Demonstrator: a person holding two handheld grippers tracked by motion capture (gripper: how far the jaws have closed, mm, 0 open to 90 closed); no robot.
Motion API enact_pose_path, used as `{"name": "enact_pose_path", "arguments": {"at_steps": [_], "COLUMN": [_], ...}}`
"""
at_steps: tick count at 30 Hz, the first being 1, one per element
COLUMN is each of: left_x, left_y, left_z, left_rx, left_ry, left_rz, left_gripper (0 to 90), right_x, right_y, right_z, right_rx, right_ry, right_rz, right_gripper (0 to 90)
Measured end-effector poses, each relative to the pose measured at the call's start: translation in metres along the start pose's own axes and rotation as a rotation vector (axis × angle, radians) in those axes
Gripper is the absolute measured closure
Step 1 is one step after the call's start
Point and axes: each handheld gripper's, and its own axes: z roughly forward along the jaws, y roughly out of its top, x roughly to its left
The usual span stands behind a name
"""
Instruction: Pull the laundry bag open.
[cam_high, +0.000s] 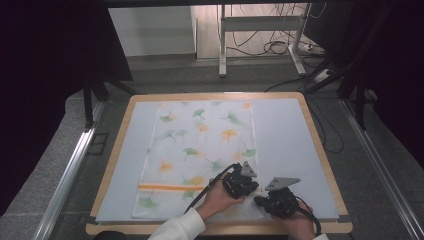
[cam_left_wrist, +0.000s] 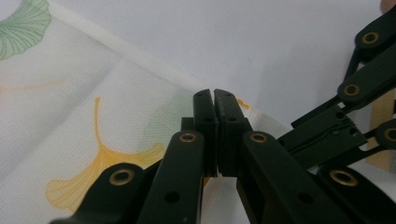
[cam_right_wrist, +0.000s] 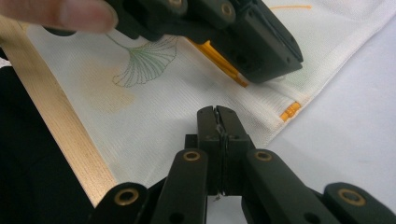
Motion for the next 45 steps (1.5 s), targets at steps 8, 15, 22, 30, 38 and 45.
{"name": "enact_pose_path", "arguments": {"at_steps": [8,15,22,30,38,45], "left_x": [-0.001,-0.002,-0.004,-0.003,-0.004,-0.004], "left_y": [0.001,0.005,0.004,0.002,-0.001,-0.002], "left_z": [0.003,0.006,0.006,0.004,0.002,0.001], "left_rx": [0.019,0.041,0.034,0.032,0.025,0.021], "left_ry": [0.000,0.013,0.024,0.034,0.042,0.044], "left_rz": [0.007,0.016,0.017,0.041,0.040,0.034], "left_gripper": [88.1,89.3,90.0,90.0,90.0,90.0], "right_x": [0.000,0.000,0.000,-0.009,-0.015,-0.017], "right_y": [0.000,0.000,0.001,0.003,0.003,0.003], "right_z": [0.000,0.000,0.000,0.000,0.000,0.000], "right_rx": [0.001,0.002,0.004,-0.002,0.002,0.005], "right_ry": [0.002,-0.001,-0.008,-0.031,0.002,0.019], "right_rz": [0.003,0.002,0.000,0.053,0.107,0.124], "right_gripper": [88.4,88.4,88.4,89.1,89.4,89.4]}}
